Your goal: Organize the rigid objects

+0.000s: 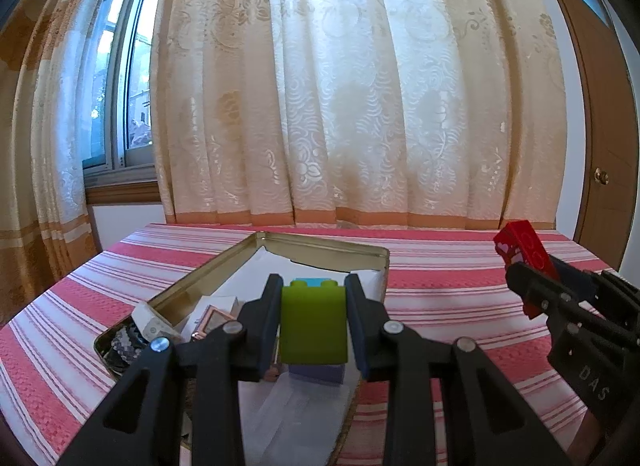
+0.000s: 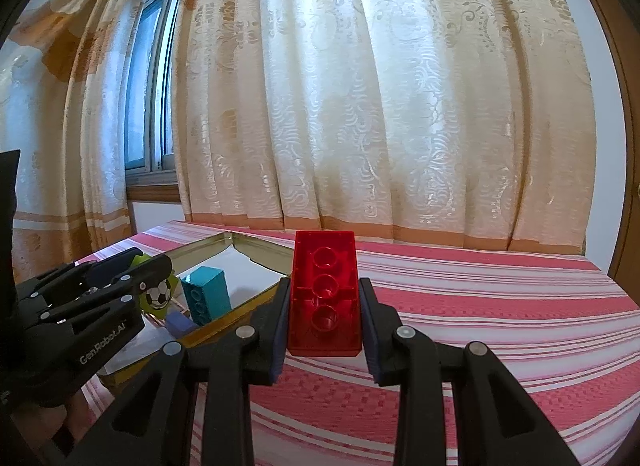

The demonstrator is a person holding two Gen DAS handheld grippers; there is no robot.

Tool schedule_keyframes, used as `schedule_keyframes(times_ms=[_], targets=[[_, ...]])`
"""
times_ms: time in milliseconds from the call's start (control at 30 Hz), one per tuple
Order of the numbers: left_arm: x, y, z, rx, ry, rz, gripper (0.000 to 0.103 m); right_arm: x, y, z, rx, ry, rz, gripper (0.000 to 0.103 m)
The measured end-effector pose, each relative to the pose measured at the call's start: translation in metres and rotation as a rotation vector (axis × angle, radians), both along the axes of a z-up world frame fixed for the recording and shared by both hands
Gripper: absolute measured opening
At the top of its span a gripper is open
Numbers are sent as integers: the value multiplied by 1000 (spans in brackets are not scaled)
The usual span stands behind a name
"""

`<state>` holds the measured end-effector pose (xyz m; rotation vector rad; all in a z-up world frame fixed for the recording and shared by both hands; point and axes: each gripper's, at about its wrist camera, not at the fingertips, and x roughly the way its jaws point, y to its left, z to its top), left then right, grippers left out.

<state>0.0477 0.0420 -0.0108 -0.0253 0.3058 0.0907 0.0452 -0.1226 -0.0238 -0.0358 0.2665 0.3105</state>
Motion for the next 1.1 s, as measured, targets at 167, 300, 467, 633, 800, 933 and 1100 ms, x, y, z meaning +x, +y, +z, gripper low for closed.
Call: schedule_keyframes(times_ms=[167, 300, 467, 633, 800, 933, 1100], targets=[[-1, 4, 0, 2, 0, 7, 30, -1, 6, 0, 0, 1, 13, 34], [-1, 8, 0, 1, -2, 16, 30, -1, 10, 0, -2, 0, 21, 34], [-2, 14, 0, -1, -5, 30, 30, -1, 15, 0, -3, 1, 31, 34], [-4, 19, 0, 1, -12, 43, 30, -1, 20, 0, -4, 2, 41, 34], [-3, 25, 0, -2, -13, 57, 30, -1, 26, 0, -3, 3, 54, 34], [-4, 30, 1, -4, -15, 65, 30, -1, 29, 0, -2, 4, 62, 34], [-5, 36, 0, -10, -18, 76, 30, -1, 34, 0, -3, 7, 70, 34]])
